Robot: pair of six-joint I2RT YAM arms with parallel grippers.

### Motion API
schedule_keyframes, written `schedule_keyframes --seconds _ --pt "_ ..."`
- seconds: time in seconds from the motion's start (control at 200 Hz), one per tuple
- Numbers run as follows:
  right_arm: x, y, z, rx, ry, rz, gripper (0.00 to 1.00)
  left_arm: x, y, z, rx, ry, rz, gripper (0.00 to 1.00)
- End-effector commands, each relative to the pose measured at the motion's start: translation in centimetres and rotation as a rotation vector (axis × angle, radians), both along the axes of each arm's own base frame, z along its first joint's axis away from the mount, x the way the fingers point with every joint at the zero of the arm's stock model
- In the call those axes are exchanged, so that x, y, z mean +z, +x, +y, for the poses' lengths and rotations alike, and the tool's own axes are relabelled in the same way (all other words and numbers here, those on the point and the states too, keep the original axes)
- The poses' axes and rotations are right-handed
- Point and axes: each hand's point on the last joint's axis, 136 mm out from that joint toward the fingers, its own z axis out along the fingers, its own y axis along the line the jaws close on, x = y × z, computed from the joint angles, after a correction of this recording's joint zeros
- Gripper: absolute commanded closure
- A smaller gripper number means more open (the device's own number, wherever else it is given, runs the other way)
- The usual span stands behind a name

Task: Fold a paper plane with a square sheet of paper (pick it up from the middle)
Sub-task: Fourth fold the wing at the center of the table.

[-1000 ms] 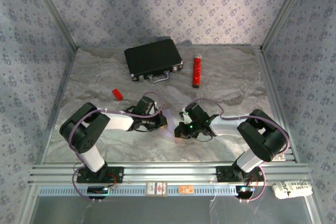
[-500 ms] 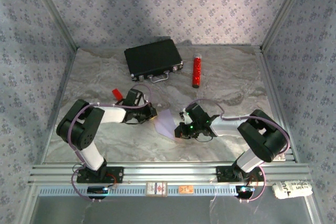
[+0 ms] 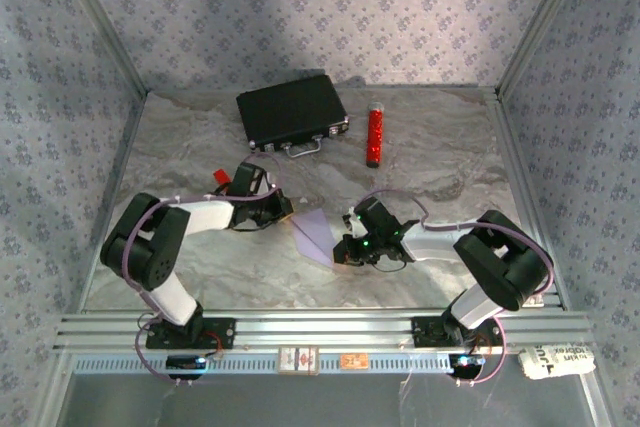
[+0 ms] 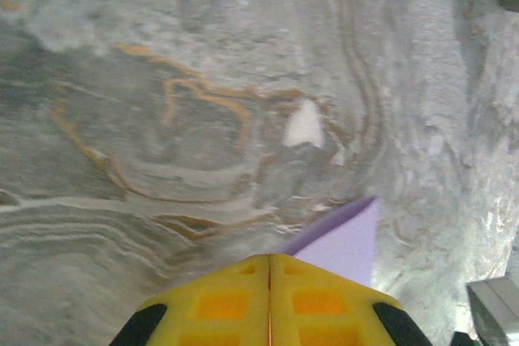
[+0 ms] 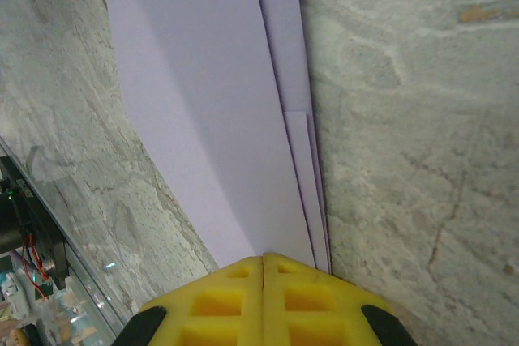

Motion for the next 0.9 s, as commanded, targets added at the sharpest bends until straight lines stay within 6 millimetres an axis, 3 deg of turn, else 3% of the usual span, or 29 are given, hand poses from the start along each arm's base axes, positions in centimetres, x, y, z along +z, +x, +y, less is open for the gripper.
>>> schedule_keyframes --seconds 0.0,0.22,0.46,0.62,0.894 --pt "-3.3 -2.7 -3.0 -0.009 -0.150 0.111 1.00 2.2 -0.1 -0.8 0.003 -0.002 -0.051 0.91" --pt "-3.1 -2.5 -2.9 -0.012 -0.145 0.111 1.00 2.5 -2.3 -3.7 -0.060 -0.030 -0.061 0.91" --pt "-2.8 -2.3 -2.7 -0.011 -0.140 0.107 1.00 -0.1 -5.0 -7.0 -0.158 -0.041 0.007 0.92" --pt "-1.4 -1.5 -1.9 -0.013 -0.108 0.081 1.00 -2.2 -5.8 -6.9 -0.167 -0.006 0.051 0.93" --pt "3.0 1.5 2.1 0.015 0.002 -0.001 1.00 -4.1 -6.4 -5.8 -0.183 0.065 0.083 0.95"
